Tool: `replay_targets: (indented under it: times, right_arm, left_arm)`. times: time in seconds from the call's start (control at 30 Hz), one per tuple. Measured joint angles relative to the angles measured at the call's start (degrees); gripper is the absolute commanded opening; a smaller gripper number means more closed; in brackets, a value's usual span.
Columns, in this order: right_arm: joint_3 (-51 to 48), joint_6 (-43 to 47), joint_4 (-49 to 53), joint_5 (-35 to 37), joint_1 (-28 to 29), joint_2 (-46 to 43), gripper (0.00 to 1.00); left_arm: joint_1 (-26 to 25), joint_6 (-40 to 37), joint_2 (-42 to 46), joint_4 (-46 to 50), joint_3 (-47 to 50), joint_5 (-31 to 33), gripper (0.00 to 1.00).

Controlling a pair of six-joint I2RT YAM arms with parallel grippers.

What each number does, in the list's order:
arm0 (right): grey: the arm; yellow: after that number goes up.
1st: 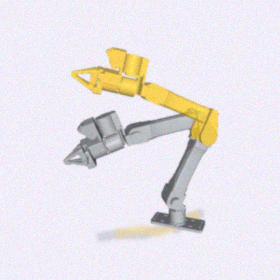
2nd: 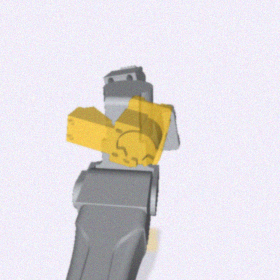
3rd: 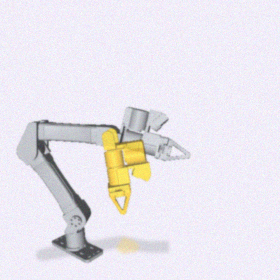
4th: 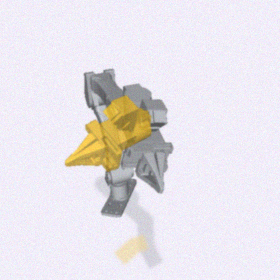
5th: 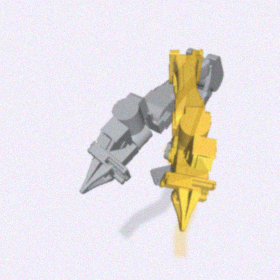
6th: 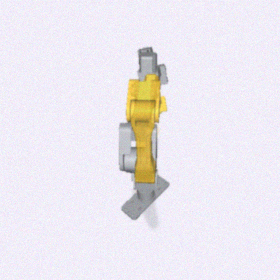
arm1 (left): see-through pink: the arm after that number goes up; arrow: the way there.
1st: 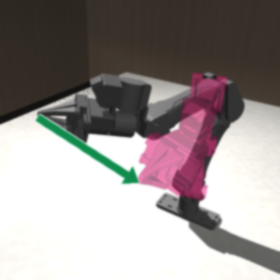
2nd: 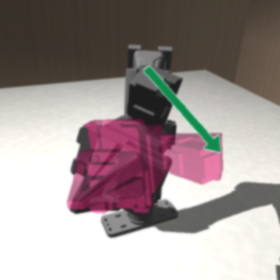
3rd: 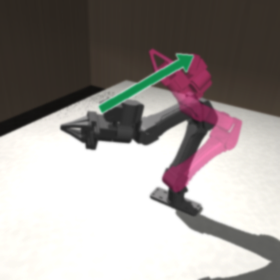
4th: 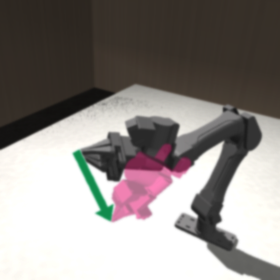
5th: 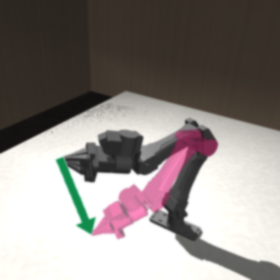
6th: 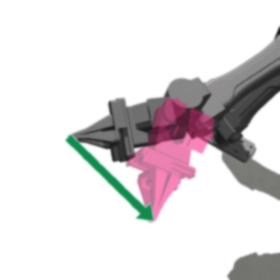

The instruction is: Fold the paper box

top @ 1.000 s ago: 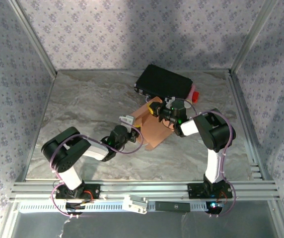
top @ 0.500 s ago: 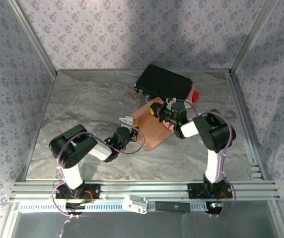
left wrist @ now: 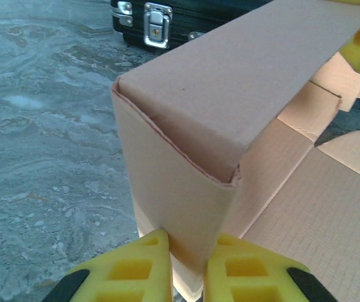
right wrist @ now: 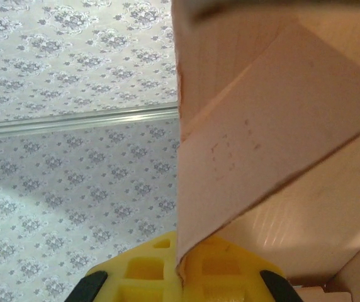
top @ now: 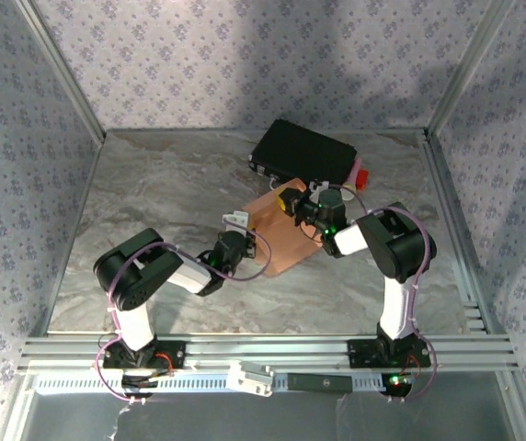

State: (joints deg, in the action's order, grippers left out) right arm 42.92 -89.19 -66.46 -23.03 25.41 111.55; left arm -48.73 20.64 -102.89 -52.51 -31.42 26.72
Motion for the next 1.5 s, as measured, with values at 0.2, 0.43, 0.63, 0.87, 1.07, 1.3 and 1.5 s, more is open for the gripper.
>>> replay_targets:
  times: [0.2,0.43,0.63,0.87,1.07,1.3,1.5]
  right_arm:
    - [-1.16,-0.44,-1.09,2.73,0.85,-0.13,0.0]
    - [-1.64,-2.58,-1.75,5.95,2.84,-0.2,0.0]
    - [-1.64,-4.07,-1.27,7.3,3.61,-0.44,0.0]
    - [-1.68,-5.4,-0.96,8.09,3.61,-0.59,0.2]
    - [-3.96,-6.16,4.02,5.53,5.11,-3.13,0.55]
    - [-5.57,-3.04,19.32,7.28,6.05,-19.26,0.74]
    - [-1.75,4.79,40.61,11.19,6.82,-35.89,0.78]
  left_arm:
    - [-1.4,1.22,0.0,5.01,-2.45,5.57,0.1]
    - [-2.29,2.86,0.0,10.58,-4.57,11.74,0.03]
    - [-2.29,2.58,-0.39,10.62,-4.83,12.83,0.0]
    - [-1.51,1.31,-2.01,7.04,-4.85,12.33,0.0]
    - [-1.14,2.01,-1.09,9.66,-5.53,11.32,0.0]
    - [0.98,8.46,6.78,28.85,-11.47,9.51,0.0]
    - [3.8,14.69,12.24,49.0,-17.79,5.79,0.0]
